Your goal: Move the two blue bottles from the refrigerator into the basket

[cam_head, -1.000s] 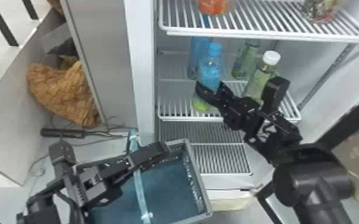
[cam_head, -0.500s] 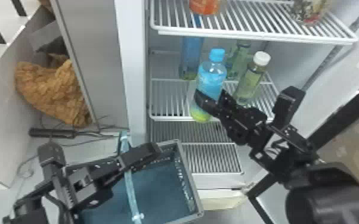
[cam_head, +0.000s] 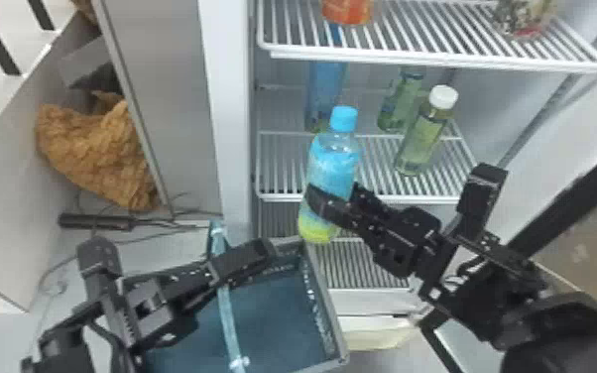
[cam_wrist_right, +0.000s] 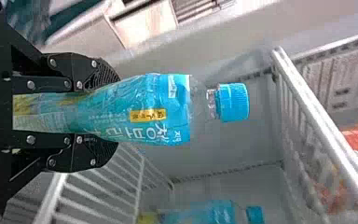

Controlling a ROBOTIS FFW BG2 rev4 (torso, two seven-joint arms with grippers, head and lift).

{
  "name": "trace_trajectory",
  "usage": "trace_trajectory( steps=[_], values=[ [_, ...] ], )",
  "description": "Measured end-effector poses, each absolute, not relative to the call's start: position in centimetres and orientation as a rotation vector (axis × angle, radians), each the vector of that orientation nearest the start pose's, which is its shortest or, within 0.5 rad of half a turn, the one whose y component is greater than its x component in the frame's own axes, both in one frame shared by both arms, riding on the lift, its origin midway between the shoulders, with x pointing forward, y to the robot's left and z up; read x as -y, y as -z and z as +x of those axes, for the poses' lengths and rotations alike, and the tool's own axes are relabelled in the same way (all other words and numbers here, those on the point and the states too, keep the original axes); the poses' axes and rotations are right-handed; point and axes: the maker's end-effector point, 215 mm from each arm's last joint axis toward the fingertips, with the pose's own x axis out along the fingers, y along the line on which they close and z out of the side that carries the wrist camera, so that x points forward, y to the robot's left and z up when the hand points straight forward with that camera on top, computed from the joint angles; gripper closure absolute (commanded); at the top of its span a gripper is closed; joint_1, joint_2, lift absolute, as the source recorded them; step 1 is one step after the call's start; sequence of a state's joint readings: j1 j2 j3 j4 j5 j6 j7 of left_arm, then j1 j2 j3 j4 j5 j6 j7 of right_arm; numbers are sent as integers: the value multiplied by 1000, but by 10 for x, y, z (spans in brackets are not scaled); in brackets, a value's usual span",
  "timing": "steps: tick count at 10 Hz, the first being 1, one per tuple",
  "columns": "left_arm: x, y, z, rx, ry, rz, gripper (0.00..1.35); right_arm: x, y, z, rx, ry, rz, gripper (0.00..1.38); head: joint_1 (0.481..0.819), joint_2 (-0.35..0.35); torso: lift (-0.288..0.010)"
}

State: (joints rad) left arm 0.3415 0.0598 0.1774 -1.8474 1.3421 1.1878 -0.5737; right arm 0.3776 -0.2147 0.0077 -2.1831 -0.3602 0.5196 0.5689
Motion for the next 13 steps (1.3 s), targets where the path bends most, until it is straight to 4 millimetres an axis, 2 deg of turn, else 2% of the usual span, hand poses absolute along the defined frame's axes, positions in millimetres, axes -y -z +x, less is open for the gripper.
trace_trajectory(
  steps=[4,9,10,11,12,13],
  values=[
    [-39,330,327,-637,1030,-1457,1199,62,337,381,-370,-879,289,1283,695,-41,-220],
    [-42,325,334,-617,1032,-1457,1197,53,361,339,-515,-935,338,1273,695,-19,-220],
    [-43,323,336,-610,1035,-1456,1197,53,366,335,-533,-934,343,969,695,-18,-220],
    [-43,321,337,-605,1038,-1455,1199,52,372,332,-551,-935,357,449,695,-18,-220],
    [-43,321,338,-602,1038,-1456,1197,51,377,330,-566,-937,371,73,695,-15,-220],
    [-43,320,338,-602,1038,-1457,1199,51,380,330,-571,-938,378,65,695,-13,-220]
  ],
)
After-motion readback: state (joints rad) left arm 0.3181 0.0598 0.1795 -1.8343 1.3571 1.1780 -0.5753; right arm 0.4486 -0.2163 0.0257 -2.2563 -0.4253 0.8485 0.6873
